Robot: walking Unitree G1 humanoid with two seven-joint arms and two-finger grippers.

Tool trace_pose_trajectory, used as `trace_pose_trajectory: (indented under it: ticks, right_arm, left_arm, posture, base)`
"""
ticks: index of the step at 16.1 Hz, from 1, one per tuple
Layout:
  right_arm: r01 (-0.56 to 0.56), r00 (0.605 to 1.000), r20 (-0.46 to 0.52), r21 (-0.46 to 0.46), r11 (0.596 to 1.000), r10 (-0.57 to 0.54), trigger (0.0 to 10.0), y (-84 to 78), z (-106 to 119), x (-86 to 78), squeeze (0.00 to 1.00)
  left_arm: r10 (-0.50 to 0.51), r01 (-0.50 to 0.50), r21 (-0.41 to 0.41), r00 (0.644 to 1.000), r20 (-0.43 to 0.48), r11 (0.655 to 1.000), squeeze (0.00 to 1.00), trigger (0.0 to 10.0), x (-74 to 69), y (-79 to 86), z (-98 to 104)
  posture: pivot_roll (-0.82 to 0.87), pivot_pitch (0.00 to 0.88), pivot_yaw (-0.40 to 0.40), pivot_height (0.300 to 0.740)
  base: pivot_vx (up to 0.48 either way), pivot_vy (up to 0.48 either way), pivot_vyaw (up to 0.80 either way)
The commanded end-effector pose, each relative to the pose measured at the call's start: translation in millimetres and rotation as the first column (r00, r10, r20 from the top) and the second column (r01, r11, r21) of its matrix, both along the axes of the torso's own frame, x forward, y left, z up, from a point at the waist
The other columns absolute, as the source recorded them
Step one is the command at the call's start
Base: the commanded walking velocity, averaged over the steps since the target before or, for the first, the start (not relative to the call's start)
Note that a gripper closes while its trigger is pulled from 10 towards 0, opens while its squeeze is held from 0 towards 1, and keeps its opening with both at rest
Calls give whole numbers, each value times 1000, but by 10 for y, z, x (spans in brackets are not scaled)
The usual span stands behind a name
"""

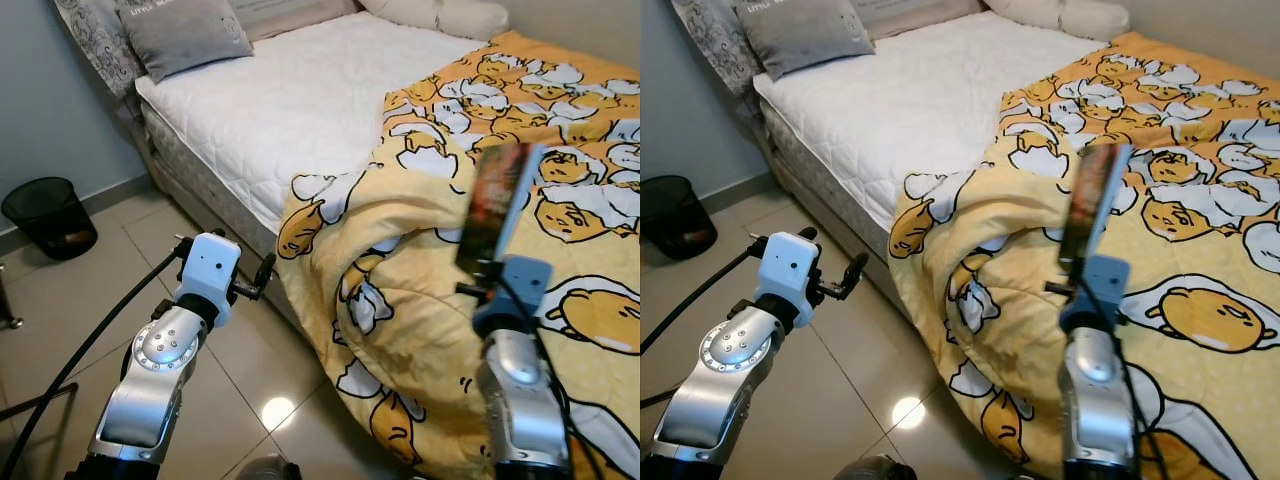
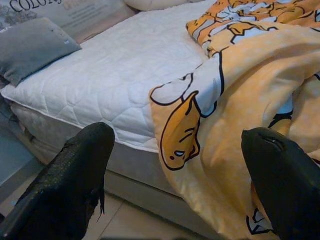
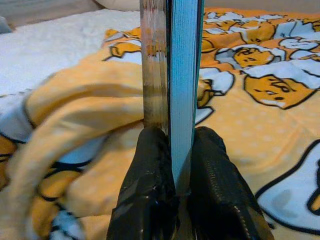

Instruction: Clean up the room

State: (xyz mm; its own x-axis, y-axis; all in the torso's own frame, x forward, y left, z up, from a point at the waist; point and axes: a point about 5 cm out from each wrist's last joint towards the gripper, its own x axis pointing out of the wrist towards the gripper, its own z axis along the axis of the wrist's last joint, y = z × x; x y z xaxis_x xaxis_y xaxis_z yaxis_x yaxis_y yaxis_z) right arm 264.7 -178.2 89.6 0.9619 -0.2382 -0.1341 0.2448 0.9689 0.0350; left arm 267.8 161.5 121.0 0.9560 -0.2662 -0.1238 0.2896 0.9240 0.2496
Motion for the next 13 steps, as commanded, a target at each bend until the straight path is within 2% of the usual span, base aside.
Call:
trace_pose_trajectory:
  ticks: [1,3,5,6,8,10,13]
  right_arm:
    - [9,999,50,1,1000,-9,10000,-14,119,18,0]
    - [-45,998,39,26,999,44,10000,35,100,10,0]
    - [-38,999,36,71,997,35,10000,36,99,6,0]
    - [-27,999,30,72,997,25,10000,29,86,1,0]
    - [-20,1000,23,76,997,19,10000,15,80,-5,0]
    - [-31,999,16,78,996,30,10000,31,77,4,0]
    - [-76,997,4,80,994,76,10000,95,66,33,0]
  left_arm:
    - [26,-26,6,1000,9,1000,231,10000,-1,52,10]
    - [31,-31,-1,1000,-5,1000,235,10000,10,36,-11]
    - [11,-11,2,1000,-4,1000,231,10000,31,3,-12]
    - [13,-13,2,1000,-6,1000,231,10000,27,10,-20]
    - [9,-9,-2,1000,-11,1000,231,10000,22,-18,-32]
    - [3,-3,1,1000,-11,1000,231,10000,26,-22,-28]
    - [8,-8,2,1000,-10,1000,235,10000,43,-3,-35]
  posture:
    - [54,0,14,740]
    - [35,0,29,740]
    - [35,0,34,740]
    - [29,0,37,740]
    - [27,0,36,740]
    - [30,0,35,740]
    - [39,0,29,740]
  base:
    - [0,274,0]
    - [0,293,0]
    - [0,300,0]
    - [0,304,-800]
    - [0,300,0]
    - [0,300,-800]
    - [0,300,0]
